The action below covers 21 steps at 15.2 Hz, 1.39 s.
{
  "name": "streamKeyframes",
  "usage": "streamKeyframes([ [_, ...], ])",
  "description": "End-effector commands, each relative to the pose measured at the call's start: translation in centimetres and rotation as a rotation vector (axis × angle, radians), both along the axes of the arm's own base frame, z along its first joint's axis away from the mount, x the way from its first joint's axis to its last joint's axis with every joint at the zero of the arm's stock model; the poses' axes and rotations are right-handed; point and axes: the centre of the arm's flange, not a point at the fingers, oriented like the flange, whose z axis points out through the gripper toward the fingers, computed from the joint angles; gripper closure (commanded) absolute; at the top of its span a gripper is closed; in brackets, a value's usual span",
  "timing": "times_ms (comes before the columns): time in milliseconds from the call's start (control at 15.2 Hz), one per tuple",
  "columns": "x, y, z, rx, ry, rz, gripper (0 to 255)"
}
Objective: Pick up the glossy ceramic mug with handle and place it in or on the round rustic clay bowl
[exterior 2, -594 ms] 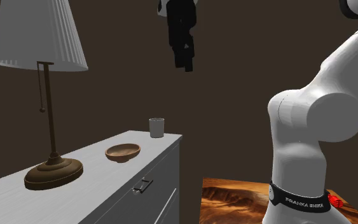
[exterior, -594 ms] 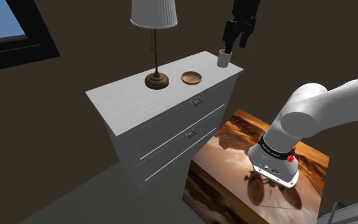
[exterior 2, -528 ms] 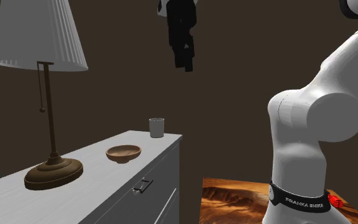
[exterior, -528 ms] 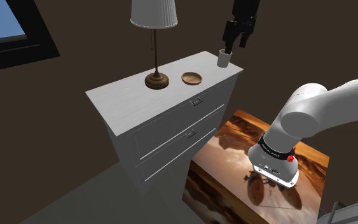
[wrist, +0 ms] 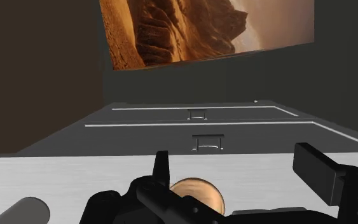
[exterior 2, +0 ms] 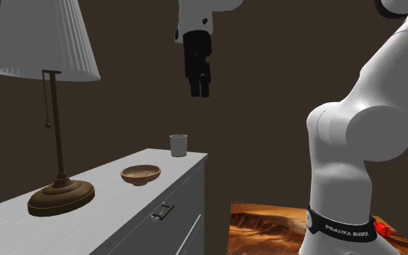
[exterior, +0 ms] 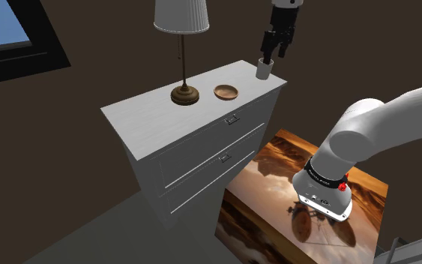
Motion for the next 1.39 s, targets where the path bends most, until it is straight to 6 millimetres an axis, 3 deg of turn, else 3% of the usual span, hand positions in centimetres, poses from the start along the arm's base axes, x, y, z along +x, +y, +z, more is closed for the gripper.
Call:
streamKeyframes([
  [0,1.0,-2.1,-1.1,-0.003,-0.002,0.007,0],
  [1320,12.8,-22.9,-11.5,-0.022,-0.015,0.055,0],
])
